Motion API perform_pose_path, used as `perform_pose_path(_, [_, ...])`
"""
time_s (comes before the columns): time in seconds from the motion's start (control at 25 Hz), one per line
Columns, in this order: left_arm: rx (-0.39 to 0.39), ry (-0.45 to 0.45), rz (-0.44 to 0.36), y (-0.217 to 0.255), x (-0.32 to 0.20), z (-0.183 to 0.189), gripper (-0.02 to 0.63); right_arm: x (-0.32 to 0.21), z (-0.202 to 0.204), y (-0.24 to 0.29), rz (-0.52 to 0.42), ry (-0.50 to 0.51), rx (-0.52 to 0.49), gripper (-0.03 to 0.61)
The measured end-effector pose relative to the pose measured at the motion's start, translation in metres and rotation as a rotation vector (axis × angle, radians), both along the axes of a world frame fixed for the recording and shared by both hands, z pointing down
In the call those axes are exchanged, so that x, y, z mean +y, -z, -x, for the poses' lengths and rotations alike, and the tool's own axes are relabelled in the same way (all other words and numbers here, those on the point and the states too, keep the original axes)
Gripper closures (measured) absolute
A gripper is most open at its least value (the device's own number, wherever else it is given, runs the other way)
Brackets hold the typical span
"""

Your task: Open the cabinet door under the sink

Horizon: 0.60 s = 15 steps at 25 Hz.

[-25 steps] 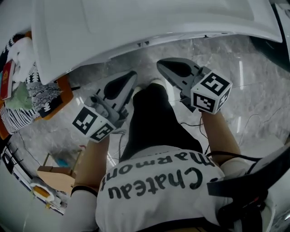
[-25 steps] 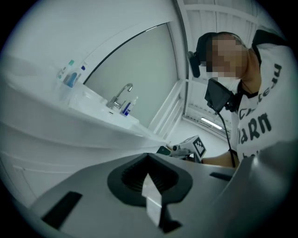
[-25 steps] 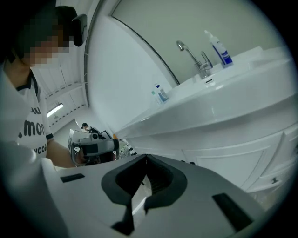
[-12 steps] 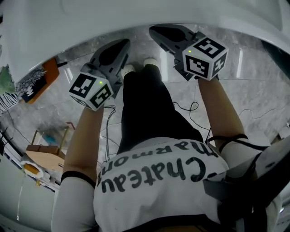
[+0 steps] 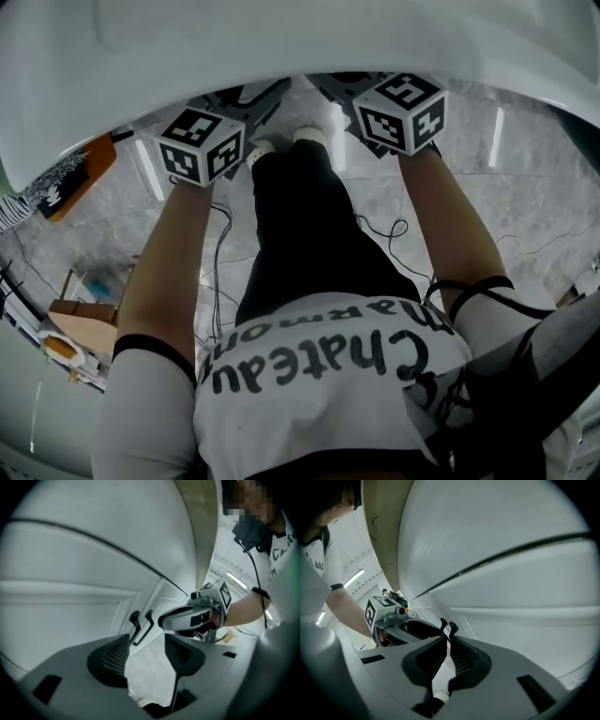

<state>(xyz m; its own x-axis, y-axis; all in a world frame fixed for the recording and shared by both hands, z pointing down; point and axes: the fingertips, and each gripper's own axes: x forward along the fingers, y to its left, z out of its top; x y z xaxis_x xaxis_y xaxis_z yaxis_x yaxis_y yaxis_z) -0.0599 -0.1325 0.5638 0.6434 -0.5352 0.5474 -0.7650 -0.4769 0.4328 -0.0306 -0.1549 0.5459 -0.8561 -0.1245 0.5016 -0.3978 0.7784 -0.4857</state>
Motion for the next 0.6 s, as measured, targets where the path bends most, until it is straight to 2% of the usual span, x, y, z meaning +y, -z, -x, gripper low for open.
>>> perform_pose_path(0.16, [0.003,-0.013,-0.035,-0.007,-0.006,-0.001,0.400,0.005,0.007,-0.015,-0.048,0.036,0.022,0.557])
perform_pose_path(0.24, [0.007,-0.030,-0.069,-0.005,-0.012,-0.002,0.400,0.002,0.008,-0.017,-0.068,0.032,0.016,0.511])
perform_pose_path(0.32, [0.010,-0.057,-0.090,-0.005,-0.014,-0.002,0.400,-0.002,0.010,-0.019,-0.084,0.027,0.015,0.505])
perform_pose_path(0.44, [-0.001,-0.126,-0.116,-0.006,-0.011,-0.001,0.402,-0.002,0.016,-0.023,-0.114,0.052,0.026,0.497])
perform_pose_path(0.6, [-0.053,-0.266,-0.162,-0.008,-0.005,-0.010,0.392,-0.002,0.021,-0.029,-0.177,0.076,0.055,0.492])
